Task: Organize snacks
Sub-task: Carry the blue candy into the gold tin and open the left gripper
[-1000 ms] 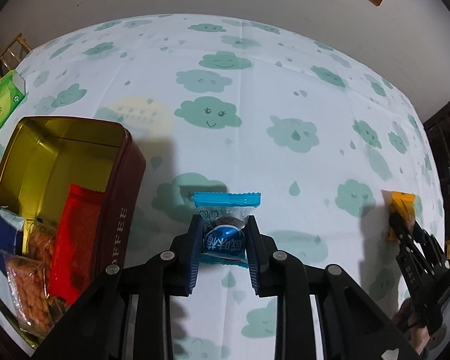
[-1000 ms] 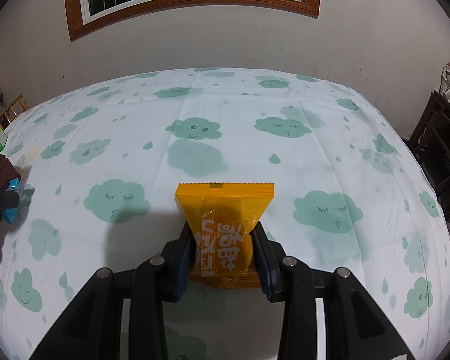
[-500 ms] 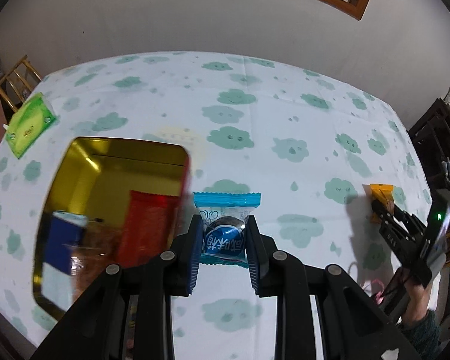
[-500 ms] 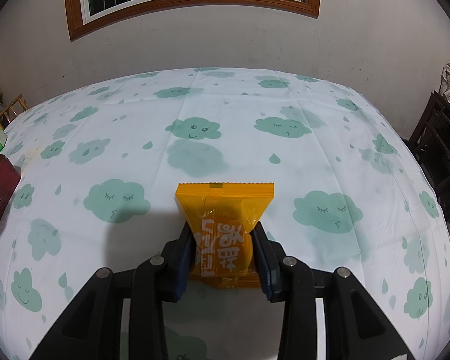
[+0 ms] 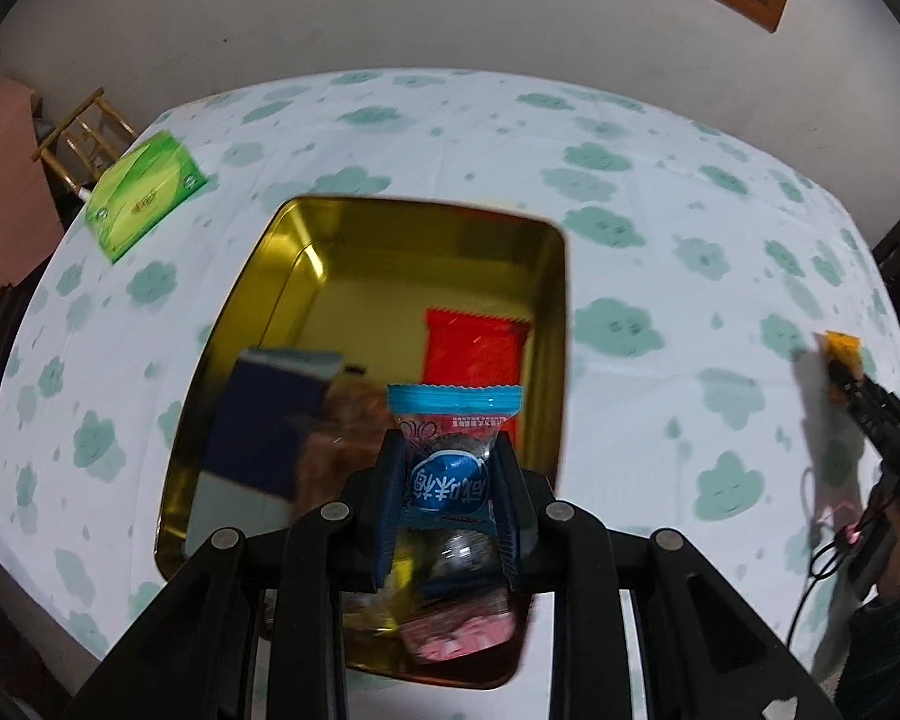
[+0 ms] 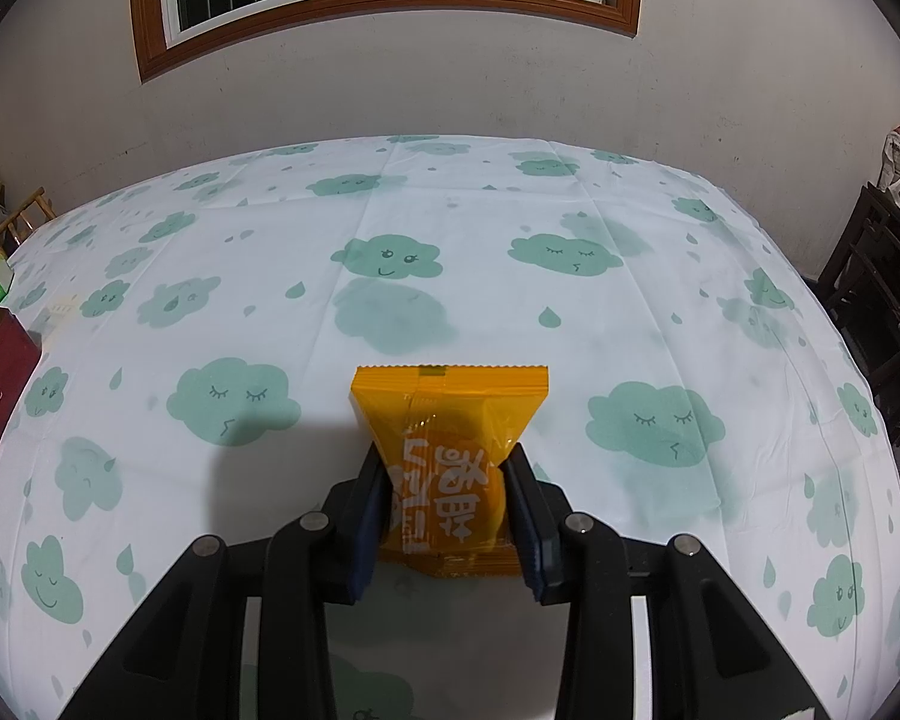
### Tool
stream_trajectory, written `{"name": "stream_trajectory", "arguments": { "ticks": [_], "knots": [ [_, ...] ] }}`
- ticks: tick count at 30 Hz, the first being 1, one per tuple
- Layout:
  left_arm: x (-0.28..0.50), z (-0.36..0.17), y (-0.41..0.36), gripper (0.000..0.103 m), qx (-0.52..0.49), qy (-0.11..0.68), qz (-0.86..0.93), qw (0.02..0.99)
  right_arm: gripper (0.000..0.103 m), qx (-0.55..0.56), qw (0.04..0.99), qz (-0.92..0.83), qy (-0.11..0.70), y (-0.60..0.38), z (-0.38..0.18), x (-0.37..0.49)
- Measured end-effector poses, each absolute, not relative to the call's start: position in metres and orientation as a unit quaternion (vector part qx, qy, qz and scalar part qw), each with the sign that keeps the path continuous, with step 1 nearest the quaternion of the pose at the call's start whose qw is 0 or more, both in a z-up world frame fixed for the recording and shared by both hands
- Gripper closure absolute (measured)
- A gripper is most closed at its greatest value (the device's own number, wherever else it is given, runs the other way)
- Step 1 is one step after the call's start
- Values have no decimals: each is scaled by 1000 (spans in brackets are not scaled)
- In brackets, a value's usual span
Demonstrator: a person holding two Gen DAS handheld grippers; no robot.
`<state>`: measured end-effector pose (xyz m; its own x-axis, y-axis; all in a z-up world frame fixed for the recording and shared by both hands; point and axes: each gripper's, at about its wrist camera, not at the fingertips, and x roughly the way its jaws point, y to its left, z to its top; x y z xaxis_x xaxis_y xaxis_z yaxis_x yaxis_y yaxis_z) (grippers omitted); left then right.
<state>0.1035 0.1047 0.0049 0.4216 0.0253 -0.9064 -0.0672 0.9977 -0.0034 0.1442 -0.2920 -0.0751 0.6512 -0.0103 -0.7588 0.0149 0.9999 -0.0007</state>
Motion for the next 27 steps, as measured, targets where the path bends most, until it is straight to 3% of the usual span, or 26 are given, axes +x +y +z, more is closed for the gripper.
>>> {"name": "stream_trajectory", "arguments": {
  "ticks": [23,27],
  "knots": [
    [100,-31,100,78,17,560,22,828,65,2,909,-7,418,-292,-75,144],
    [103,-35,102,73,13,566,25,824,65,2,909,-7,418,-292,-75,144]
  ]
}}
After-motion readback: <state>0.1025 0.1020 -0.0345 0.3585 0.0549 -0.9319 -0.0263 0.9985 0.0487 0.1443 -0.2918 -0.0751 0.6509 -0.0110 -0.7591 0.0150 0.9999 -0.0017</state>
